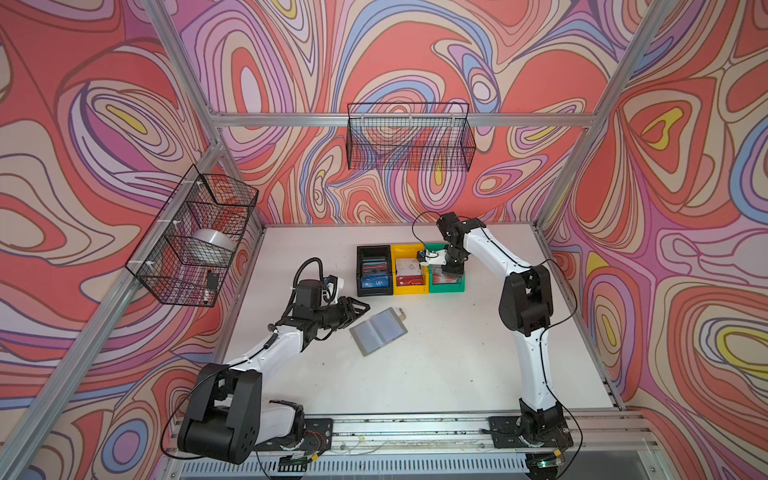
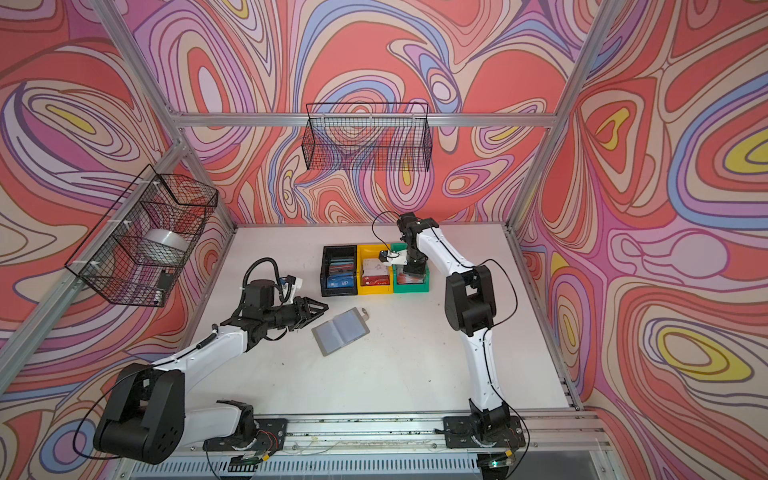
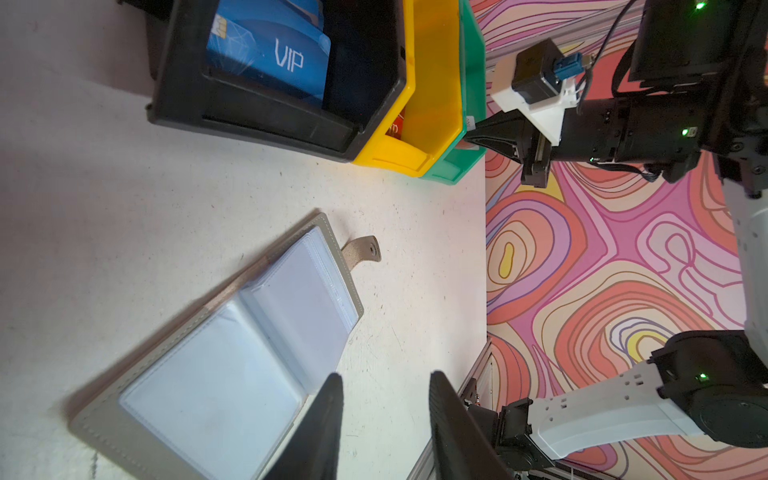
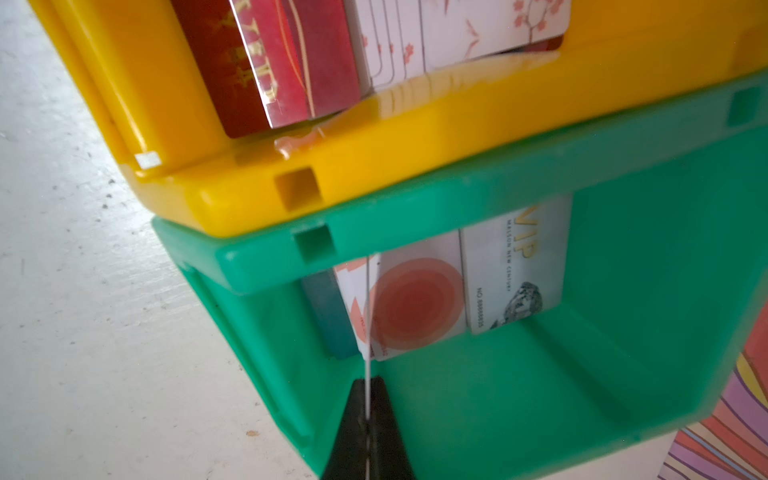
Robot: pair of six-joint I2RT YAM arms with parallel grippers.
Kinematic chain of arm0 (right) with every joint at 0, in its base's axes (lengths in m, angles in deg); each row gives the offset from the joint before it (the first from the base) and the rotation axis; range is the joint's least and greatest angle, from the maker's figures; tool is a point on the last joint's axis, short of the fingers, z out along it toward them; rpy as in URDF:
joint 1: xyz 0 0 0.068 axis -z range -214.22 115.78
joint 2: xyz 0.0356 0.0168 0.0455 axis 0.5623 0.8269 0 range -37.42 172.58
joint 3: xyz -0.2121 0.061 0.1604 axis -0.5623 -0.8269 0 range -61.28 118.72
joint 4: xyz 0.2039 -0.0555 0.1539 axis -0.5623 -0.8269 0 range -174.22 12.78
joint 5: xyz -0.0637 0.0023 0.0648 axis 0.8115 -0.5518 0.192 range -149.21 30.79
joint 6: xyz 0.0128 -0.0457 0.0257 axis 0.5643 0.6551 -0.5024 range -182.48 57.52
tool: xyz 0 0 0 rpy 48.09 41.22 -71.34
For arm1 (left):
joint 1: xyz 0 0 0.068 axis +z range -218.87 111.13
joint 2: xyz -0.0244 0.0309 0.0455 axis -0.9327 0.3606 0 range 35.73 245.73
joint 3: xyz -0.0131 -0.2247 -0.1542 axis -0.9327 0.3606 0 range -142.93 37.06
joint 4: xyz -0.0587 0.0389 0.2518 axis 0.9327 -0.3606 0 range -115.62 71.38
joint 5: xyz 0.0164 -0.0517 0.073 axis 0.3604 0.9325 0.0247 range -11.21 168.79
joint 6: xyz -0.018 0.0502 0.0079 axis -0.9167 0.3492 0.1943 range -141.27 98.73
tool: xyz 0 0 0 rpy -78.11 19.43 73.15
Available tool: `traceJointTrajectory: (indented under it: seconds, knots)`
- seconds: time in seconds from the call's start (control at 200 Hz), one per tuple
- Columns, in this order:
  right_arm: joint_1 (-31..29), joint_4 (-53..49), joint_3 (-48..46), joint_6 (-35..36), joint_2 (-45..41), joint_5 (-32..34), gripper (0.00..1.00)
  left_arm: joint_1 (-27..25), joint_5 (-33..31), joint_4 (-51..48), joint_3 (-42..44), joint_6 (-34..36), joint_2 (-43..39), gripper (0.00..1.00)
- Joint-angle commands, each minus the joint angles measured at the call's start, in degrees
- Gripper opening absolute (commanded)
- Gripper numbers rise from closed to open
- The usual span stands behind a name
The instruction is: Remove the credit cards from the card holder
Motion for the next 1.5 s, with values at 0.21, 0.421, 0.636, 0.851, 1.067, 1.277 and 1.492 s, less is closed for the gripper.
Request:
traceJointTrajectory:
  seconds: [0.21,0.421,0.636,0.851,1.067,1.277,1.492]
  knots:
    - [-0.68,-2.84,-1.03,-1.41,0.75,-0.97,0.00,0.29,-0.08,2.58,0.65,-0.67,1.70,0.38]
    - [-1.05,-3.30,-2.59,-2.65,-0.07,-1.69,0.00,0.29,0.22,3.16,0.72,-0.49,2.35,0.38]
    - [-1.06,-2.52,-1.52,-3.55,-0.05,-2.90,0.00,0.38,0.72,4.20,0.70,-0.80,3.46,0.38]
    - [-1.14,2.22,-2.36,-4.40,0.08,1.00,0.35,0.25,0.89,4.42,0.51,-0.84,3.67,0.38]
    - [-1.12,6.20,-1.64,-5.92,0.08,3.52,0.98,0.29,0.98,4.75,0.56,-0.85,4.08,0.38]
    - [-1.12,10.94,-2.24,-10.35,-3.31,4.68,0.98,0.31,0.61,4.11,0.47,-0.52,3.72,0.38]
    - [-0.99,17.70,-11.18,-18.65,-14.77,-3.17,0.98,0.33,-1.84,-2.87,-2.76,3.15,2.33,0.38]
